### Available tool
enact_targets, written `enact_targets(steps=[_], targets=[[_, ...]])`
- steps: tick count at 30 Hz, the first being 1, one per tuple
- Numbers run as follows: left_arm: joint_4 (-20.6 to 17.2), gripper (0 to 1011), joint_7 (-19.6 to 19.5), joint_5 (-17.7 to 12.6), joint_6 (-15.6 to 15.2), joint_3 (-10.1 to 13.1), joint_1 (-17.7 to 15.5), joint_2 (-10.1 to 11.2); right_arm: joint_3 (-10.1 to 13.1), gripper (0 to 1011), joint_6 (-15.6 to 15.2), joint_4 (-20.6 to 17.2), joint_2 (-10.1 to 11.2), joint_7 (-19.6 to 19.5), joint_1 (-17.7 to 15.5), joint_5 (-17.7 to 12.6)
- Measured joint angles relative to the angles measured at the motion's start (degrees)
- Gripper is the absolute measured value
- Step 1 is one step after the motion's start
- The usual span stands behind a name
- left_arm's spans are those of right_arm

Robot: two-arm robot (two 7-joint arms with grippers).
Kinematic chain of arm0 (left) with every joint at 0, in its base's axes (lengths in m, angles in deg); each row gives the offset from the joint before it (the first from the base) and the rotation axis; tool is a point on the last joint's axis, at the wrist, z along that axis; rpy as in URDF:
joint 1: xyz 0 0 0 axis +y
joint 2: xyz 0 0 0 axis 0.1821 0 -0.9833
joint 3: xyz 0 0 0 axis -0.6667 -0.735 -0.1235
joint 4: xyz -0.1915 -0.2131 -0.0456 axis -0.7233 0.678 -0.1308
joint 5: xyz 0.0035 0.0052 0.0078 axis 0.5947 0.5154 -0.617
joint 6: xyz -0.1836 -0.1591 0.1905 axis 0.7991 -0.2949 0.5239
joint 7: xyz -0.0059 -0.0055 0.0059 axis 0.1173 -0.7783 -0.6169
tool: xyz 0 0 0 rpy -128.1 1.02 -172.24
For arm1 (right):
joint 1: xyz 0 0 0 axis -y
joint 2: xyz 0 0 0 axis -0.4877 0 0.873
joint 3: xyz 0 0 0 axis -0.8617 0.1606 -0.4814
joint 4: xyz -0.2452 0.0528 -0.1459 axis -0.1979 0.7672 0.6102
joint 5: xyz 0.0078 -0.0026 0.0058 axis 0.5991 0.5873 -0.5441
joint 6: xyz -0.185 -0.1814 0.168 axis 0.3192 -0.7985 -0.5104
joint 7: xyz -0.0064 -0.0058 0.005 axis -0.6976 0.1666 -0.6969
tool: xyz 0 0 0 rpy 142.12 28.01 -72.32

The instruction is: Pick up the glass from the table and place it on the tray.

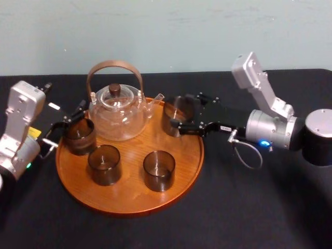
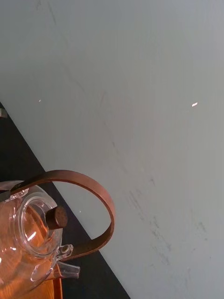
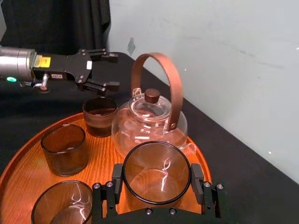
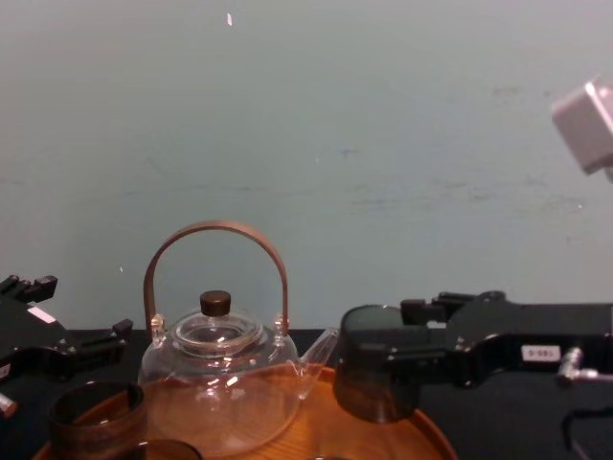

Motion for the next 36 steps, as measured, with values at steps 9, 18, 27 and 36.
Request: enact_targets(steps=[9,18,27,36], targets=[[0.0,1001,0.0,0.0,0.0,0.0,0.0,0.0,-2.28,891,0.84,2.96,-1.27,-0.26,1.06,0.72],[0.0,1001,0.0,0.0,0.0,0.0,0.0,0.0,-3.32,890,2.17,5.84,-2.44,-0.9,1.53,1.76],[0.0,1001,0.0,0.0,0.0,0.0,0.0,0.0,-3.67,890,2.63,8.16,-3.39,-1.03,1.9,2.47],[0.0,1001,0.0,0.0,0.0,0.0,0.0,0.0,-3.67,891,2.63,9.25,-3.85,-1.18,1.91,2.98]])
